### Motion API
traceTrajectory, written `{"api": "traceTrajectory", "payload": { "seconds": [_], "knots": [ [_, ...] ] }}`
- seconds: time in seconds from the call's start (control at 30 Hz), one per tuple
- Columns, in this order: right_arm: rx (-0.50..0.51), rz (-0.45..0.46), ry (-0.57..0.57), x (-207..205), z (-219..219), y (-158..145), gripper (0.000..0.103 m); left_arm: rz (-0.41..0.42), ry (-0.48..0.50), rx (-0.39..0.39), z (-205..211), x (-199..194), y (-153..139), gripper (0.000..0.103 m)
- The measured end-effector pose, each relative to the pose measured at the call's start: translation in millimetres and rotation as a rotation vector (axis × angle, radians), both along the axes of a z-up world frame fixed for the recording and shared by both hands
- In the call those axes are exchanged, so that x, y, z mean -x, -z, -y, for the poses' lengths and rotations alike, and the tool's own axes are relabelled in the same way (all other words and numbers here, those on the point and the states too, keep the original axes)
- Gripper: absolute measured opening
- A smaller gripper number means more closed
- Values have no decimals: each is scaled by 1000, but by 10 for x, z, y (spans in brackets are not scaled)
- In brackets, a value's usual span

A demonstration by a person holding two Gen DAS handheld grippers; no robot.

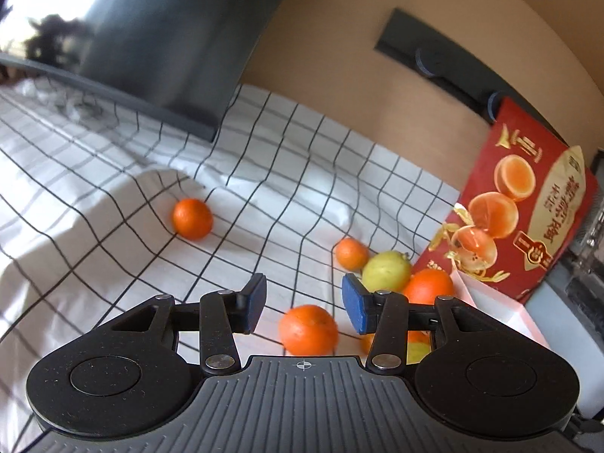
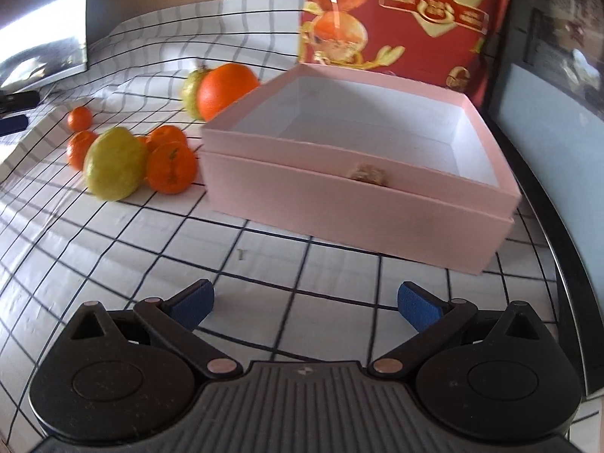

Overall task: Organize fruits
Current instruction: 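Reach the left gripper to a small mandarin and close on it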

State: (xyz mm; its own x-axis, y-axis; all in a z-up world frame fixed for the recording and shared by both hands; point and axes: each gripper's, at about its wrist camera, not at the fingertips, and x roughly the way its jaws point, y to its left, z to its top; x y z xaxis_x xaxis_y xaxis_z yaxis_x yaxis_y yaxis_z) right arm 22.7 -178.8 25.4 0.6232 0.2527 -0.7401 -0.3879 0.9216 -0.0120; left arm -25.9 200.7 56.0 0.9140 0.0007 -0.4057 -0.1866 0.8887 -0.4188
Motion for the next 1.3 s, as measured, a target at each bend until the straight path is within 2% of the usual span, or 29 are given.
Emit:
{"api": "traceTrajectory", "payload": {
  "seconds": [0.07,0.2,0.27,0.4,0.5,0.57,0.63,0.87,0.93,0.97,1.03,1.1,1.17,1.23,1.3],
  "knots": [
    [14,13,-10,16,-51,-6,103,-13,-18,5,-174,-211,-1,49],
    [42,41,-20,55,-149,-17,103,-103,-134,-66,-444,-601,-10,49],
    [60,61,-43,102,-223,-31,103,-114,-196,-109,-541,-807,-24,49],
    [62,84,-121,211,-389,-84,103,-192,-210,-213,-588,-1145,54,49],
    [69,106,-146,233,-512,-153,103,-270,-216,-284,-537,-1340,162,50],
    [62,127,-153,233,-578,-212,103,-294,-248,-337,-508,-1397,209,50],
    [50,146,-159,233,-640,-273,103,-310,-269,-361,-516,-1426,247,57],
    [35,176,-187,280,-840,-434,103,-313,-199,-336,-570,-1460,337,58],
    [45,185,-182,317,-863,-476,103,-347,-162,-337,-549,-1469,365,51],
    [51,190,-181,336,-871,-497,103,-360,-138,-350,-526,-1469,389,50],
    [62,201,-177,371,-877,-554,103,-351,-124,-385,-492,-1425,405,45],
    [66,206,-167,386,-868,-619,103,-352,-121,-344,-515,-1351,379,44],
    [71,217,-152,403,-850,-681,103,-321,-110,-257,-547,-1198,319,44],
    [79,232,-139,422,-830,-744,103,-256,-73,-188,-502,-950,245,44],
    [81,246,-130,452,-815,-795,103,-201,-26,-154,-392,-698,188,44]
  ]
}}
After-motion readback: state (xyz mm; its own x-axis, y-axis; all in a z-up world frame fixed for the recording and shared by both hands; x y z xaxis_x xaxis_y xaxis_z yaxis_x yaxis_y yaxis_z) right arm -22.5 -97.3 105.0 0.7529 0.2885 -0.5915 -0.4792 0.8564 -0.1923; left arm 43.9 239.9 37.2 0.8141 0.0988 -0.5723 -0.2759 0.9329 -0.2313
